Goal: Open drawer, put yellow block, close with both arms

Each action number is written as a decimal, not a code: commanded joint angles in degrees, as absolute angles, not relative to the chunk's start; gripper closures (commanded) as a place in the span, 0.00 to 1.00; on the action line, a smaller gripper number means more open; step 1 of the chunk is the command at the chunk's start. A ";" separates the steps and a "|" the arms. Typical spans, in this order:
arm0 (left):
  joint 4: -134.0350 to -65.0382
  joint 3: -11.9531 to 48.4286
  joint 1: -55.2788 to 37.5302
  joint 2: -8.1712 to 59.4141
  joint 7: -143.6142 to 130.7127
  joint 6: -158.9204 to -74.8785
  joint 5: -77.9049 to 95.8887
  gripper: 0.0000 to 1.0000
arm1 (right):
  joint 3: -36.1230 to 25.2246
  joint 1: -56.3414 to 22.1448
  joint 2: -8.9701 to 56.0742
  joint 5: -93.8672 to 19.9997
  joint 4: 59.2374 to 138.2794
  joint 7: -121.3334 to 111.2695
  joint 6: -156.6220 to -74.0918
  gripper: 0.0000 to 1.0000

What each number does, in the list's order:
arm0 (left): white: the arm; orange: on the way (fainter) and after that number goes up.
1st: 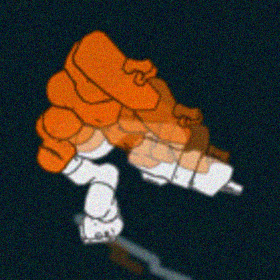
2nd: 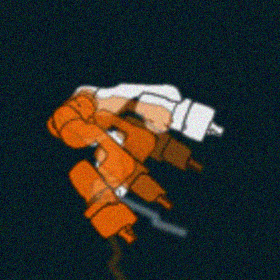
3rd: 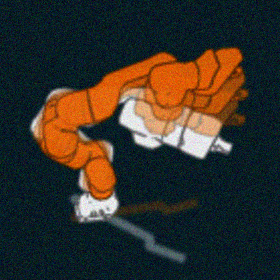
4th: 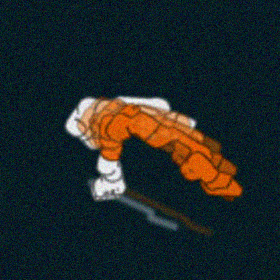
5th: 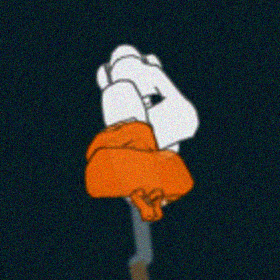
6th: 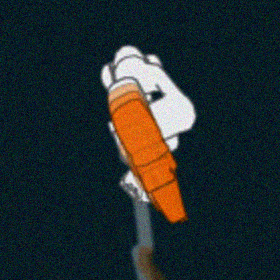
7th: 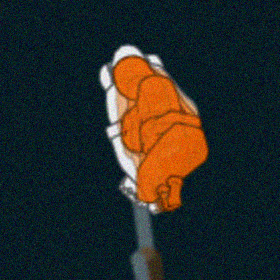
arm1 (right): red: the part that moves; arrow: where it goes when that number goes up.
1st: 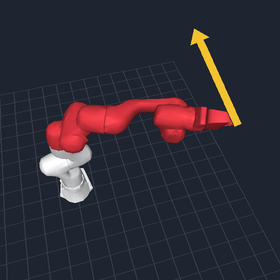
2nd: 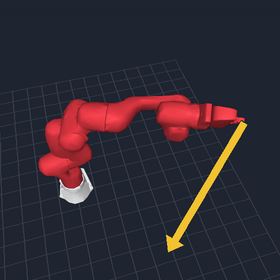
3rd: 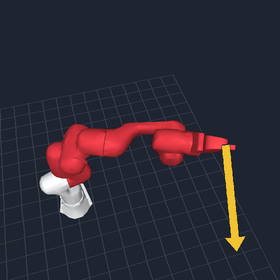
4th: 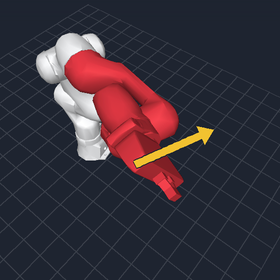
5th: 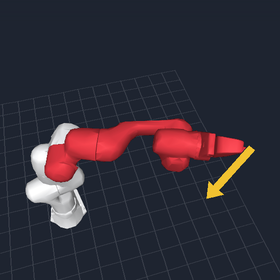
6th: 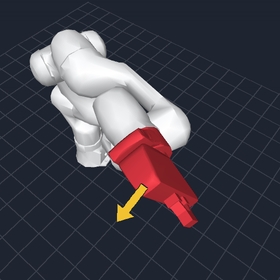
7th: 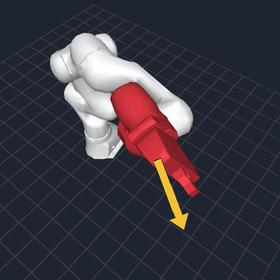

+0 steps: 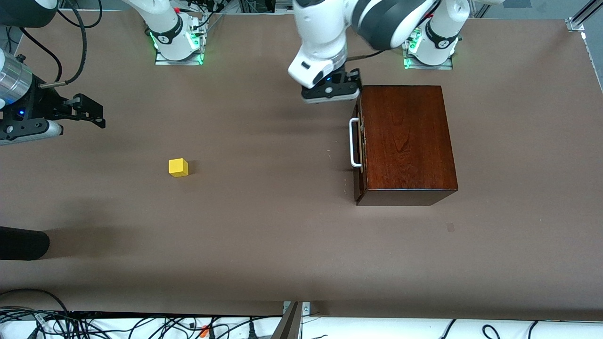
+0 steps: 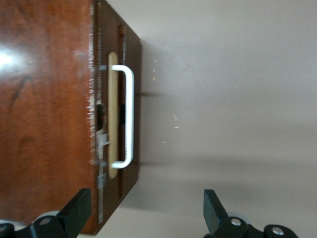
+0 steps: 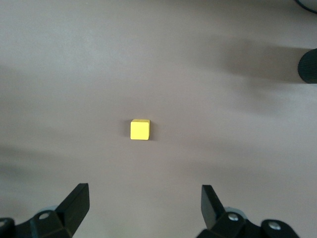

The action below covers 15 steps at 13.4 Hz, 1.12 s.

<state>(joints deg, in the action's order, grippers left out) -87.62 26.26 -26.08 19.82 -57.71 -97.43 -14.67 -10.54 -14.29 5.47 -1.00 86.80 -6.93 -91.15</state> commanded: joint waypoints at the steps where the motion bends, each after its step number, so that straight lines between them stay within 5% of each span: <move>1: -85.60 25.66 -26.81 22.93 -58.98 -98.87 -17.57 0.00 | -10.28 -13.97 6.06 -1.32 85.78 -6.33 -90.88 0.00; 15: -93.43 25.14 -22.41 29.79 -50.45 -107.31 -24.70 0.00 | -10.37 -13.62 6.24 -2.72 85.69 -6.50 -93.60 0.00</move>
